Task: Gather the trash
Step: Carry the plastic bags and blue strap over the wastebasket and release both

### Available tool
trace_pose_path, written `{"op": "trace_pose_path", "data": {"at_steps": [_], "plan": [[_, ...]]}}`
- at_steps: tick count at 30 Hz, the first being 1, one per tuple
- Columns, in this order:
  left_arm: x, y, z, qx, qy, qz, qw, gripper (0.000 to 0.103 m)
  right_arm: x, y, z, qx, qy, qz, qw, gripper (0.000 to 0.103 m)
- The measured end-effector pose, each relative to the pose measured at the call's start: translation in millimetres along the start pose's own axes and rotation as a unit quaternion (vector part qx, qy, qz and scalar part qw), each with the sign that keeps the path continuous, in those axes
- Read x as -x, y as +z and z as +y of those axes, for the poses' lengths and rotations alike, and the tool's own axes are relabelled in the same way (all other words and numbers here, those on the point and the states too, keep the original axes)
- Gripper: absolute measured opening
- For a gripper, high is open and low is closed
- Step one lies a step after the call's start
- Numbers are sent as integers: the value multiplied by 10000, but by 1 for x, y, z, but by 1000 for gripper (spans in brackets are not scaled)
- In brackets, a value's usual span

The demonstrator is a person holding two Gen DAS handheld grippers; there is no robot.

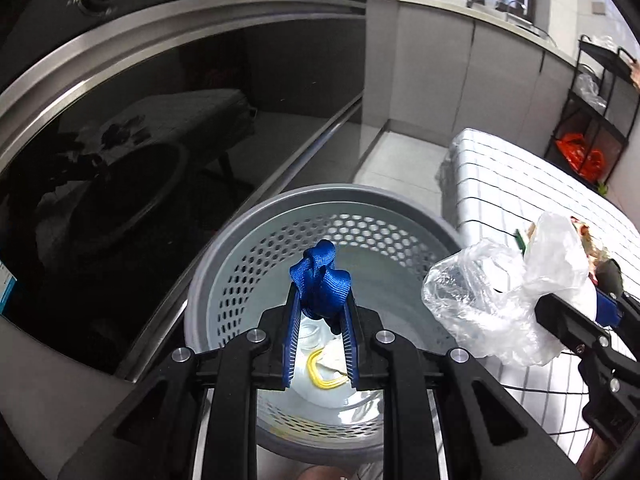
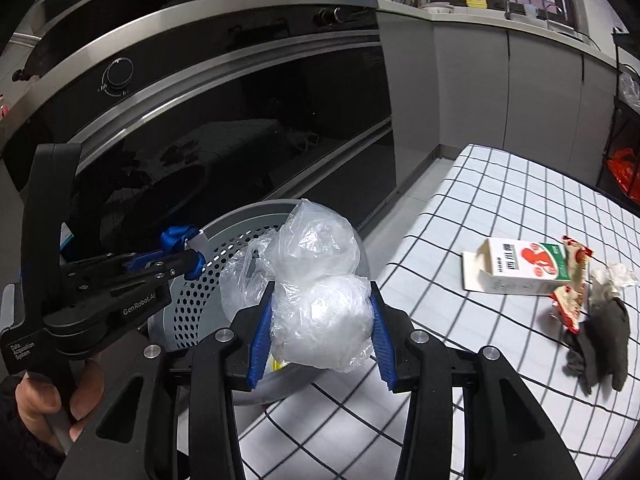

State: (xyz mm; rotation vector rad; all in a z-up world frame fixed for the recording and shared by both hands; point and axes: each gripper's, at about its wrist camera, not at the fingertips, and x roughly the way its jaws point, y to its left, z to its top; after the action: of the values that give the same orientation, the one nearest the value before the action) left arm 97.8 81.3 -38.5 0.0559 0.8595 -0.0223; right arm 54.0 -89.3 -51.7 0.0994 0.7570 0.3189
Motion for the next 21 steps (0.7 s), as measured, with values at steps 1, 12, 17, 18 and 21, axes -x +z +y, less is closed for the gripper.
{"op": "trace_pose_path", "data": {"at_steps": [1, 12, 17, 18, 21], "plan": [[-2, 0, 3, 31, 25, 11, 10000, 19, -4, 1, 3, 35, -3, 26, 10000, 42], [-10, 3, 20, 262, 168, 110, 9995, 29, -32, 12, 15, 198, 25, 168, 9997, 44], [-9, 3, 22, 279, 185, 87, 9994, 46, -31, 16, 15, 201, 14, 80, 9998, 59], [-9, 3, 22, 290, 199, 86, 9993, 52, -29, 15, 14, 193, 0, 61, 9998, 60], [-7, 3, 24, 315, 232, 18, 9992, 57, -26, 15, 10, 132, -15, 52, 9999, 60]]}}
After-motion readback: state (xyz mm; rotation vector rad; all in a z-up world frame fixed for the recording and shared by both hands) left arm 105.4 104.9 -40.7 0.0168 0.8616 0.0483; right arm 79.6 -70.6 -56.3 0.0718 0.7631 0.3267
